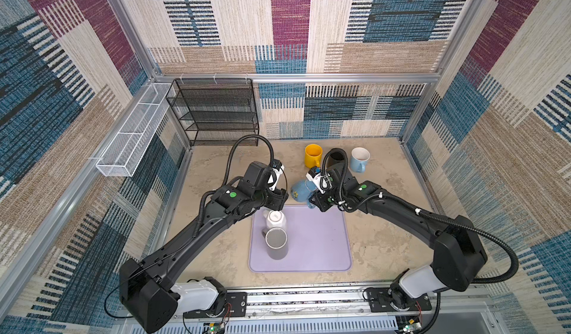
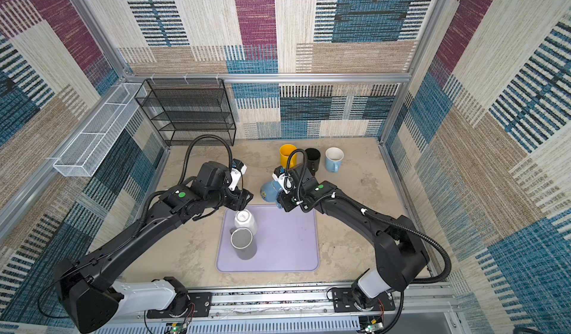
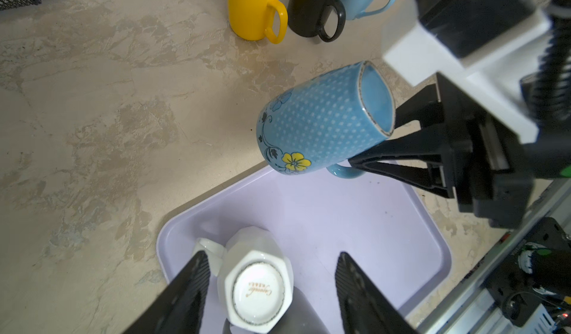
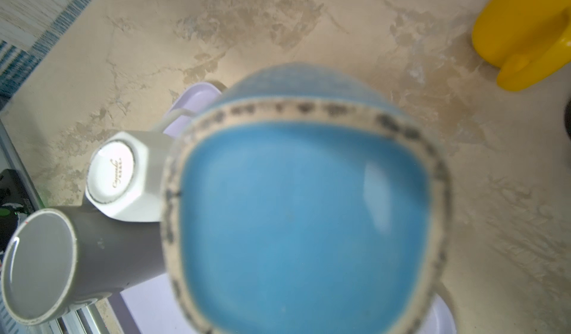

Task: Turn the mug right side up
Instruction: Pick up the mug from the tray, then place the mug at the top-center of the table.

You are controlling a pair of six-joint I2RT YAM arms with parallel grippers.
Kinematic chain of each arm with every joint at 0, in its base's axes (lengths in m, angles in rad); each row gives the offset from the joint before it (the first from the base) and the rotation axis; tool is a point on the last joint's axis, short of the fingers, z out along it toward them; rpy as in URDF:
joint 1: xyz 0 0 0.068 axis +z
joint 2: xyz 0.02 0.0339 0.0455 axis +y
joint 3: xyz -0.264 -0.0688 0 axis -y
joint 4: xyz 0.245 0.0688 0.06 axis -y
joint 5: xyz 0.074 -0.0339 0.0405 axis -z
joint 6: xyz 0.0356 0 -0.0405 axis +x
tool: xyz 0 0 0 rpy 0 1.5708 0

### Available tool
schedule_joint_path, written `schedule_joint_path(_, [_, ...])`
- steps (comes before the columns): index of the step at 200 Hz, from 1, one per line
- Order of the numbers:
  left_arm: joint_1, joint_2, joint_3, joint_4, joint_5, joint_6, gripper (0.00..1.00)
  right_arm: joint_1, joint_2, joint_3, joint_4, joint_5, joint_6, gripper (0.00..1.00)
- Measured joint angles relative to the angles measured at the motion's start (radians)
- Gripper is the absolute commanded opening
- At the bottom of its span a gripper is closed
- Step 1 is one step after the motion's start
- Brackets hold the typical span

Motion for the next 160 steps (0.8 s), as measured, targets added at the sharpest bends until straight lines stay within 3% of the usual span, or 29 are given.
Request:
schedule_joint_path(58, [0.048, -0.009, -0.024, 0.062, 0.102, -0.031, 0.75, -0.042, -0.046, -0.017, 0.183, -0.072, 0.046, 0.00])
schedule_joint_path(160, [0.163, -0.021, -0.084, 0.224, 0.344, -0.089, 0.70, -0.074, -0.056, -0.002, 0.417, -0.277, 0.120, 0.00])
